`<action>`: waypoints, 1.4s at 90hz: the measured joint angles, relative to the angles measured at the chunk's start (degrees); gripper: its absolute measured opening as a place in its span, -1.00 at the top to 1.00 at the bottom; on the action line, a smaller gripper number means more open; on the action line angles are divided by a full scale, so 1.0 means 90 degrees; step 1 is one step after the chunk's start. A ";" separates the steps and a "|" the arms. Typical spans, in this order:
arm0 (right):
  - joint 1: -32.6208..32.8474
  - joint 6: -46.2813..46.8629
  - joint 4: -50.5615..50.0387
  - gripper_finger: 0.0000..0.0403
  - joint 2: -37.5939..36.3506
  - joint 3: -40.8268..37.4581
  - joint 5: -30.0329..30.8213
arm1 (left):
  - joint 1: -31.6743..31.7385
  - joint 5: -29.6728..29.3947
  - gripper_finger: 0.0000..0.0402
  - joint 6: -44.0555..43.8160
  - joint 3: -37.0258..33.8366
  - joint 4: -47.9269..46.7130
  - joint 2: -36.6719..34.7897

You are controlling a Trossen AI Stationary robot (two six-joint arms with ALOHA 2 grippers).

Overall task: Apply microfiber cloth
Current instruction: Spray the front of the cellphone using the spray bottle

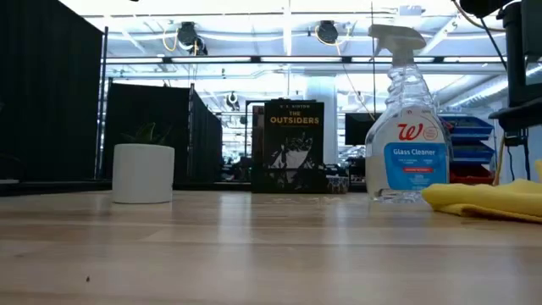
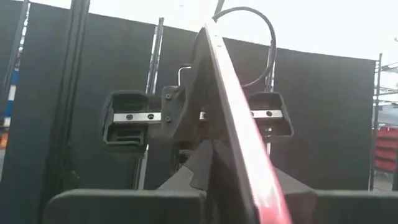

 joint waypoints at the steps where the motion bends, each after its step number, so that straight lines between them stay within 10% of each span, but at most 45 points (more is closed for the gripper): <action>1: -0.0003 -0.0027 -0.0006 0.84 -0.0001 0.0000 0.0008 | 0.0006 -0.0001 0.93 0.0003 -0.0001 -0.0002 0.0000; 56: -0.0028 0.0485 -0.5461 -0.09 -0.2733 0.0000 0.1076 | 0.0687 -0.0327 0.93 0.0219 0.0007 -0.2691 -0.0299; 95: -0.0258 0.0272 -0.5888 0.93 -0.2168 0.0000 0.0673 | 0.0765 0.0500 0.93 0.0495 0.0007 -0.3452 -0.0502; 126: -0.0539 0.0306 -0.5567 0.99 -0.1648 0.0009 0.0415 | 0.0763 0.0519 0.92 0.0484 0.0015 -0.3523 -0.0610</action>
